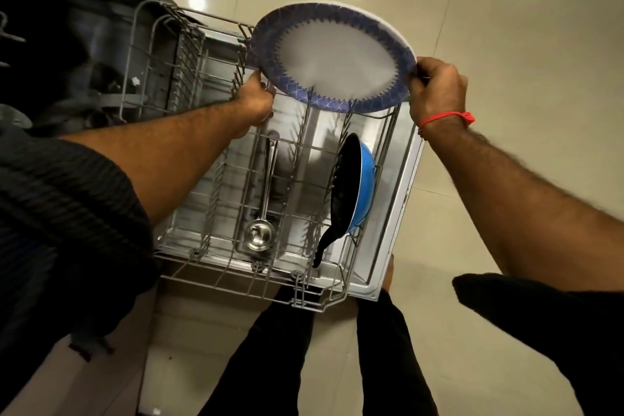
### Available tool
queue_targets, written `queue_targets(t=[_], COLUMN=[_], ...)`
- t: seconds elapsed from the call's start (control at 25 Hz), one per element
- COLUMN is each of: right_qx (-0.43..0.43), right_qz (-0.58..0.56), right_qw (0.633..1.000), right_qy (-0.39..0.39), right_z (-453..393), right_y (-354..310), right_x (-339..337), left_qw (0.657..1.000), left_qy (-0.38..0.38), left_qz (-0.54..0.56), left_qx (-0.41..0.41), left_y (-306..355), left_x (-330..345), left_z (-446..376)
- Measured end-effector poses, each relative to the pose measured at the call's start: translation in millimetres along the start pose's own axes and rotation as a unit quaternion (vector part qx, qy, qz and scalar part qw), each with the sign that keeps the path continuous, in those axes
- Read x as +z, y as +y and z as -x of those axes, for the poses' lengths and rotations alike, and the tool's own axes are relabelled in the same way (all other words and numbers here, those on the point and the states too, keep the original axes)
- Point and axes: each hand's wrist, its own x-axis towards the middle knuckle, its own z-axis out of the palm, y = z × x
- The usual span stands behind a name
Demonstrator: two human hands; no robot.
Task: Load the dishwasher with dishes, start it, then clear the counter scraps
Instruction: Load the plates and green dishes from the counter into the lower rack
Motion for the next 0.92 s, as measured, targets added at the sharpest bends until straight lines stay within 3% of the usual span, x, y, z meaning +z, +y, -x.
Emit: queue_targets(t=[0.32,0.6,0.72,0.92], right_qx=[0.002,-0.103,-0.105,-0.236], right_qz=[0.017,-0.05,-0.105,-0.123], right_qw=[0.999,0.98,0.965,0.903], right_qy=[-0.044,-0.161,-0.217,-0.338], right_z=[33.6,136.0,189.4,312.2], right_y=[-17.7,-86.1,-126.2,-221.9], right_x=[-21.6,-65.7,-93.7,-134.5], left_qw=[0.993,0.975,0.955,0.903], left_qy=[0.045,0.139,0.214,0.366], left_qz=[-0.021,0.113,0.142,0.182], left_qx=[0.103,0.129,0.147,0.13], left_y=[-27.1,-33.6,-41.0,-77.7], left_x=[8.3,-13.5,-27.2,-58.8], left_z=[73.7,228.1,313.8,479.7])
